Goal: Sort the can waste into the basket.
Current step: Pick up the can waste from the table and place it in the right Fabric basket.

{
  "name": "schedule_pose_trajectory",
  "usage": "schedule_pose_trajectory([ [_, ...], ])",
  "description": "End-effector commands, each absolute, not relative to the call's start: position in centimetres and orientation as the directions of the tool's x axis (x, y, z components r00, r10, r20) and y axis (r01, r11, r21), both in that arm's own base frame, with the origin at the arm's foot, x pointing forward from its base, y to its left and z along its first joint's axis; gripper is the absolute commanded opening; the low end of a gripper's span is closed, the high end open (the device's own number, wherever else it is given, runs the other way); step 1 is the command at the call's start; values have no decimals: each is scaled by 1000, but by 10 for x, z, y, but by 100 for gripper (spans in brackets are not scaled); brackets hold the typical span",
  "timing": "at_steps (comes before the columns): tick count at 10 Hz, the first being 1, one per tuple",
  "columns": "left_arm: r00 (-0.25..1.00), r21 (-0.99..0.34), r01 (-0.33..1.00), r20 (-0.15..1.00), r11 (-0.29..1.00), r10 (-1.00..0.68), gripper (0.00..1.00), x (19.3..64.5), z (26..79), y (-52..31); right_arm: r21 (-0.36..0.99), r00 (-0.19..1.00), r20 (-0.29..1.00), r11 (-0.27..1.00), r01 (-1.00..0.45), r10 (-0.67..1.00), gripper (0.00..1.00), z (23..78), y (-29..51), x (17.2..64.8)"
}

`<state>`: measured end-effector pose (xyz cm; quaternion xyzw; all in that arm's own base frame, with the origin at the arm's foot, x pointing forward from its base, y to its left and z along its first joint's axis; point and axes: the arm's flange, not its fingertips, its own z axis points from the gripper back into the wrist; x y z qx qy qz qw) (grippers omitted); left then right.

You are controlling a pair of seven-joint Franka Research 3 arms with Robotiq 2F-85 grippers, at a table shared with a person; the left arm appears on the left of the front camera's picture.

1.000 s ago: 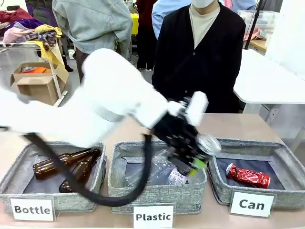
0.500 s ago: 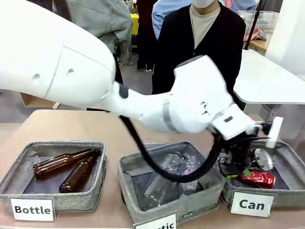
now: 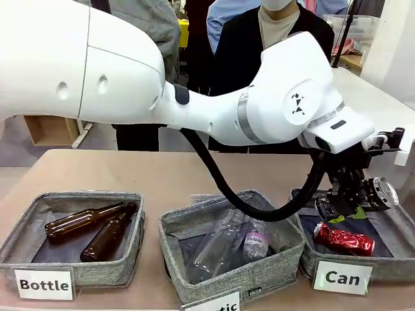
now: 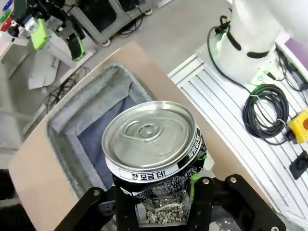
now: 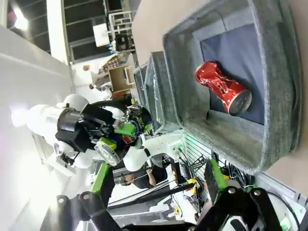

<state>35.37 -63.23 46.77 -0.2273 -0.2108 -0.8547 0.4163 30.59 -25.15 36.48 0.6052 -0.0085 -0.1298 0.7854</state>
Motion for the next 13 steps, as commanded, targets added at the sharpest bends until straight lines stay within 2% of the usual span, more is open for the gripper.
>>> schedule_pose_trajectory([
  [1, -543, 185, 817, 565, -546, -621, 38, 357, 455, -637, 948, 966, -149, 246, 200, -212, 99, 363, -251, 300],
  [5, -559, 272, 823, 538, -498, -631, 38, 369, 446, -648, 948, 966, -149, 246, 200, -212, 99, 363, -251, 300],
  [7, -559, 277, 825, 529, -493, -638, 97, 372, 445, -649, 948, 966, -149, 246, 200, -212, 99, 363, -251, 300],
  [8, -560, 279, 824, 526, -492, -640, 100, 373, 445, -649, 948, 966, -149, 246, 200, -212, 99, 363, -251, 300],
  [13, -561, 295, 825, 533, -483, -633, 100, 376, 448, -646, 948, 966, -149, 246, 200, -212, 99, 363, -251, 300],
])
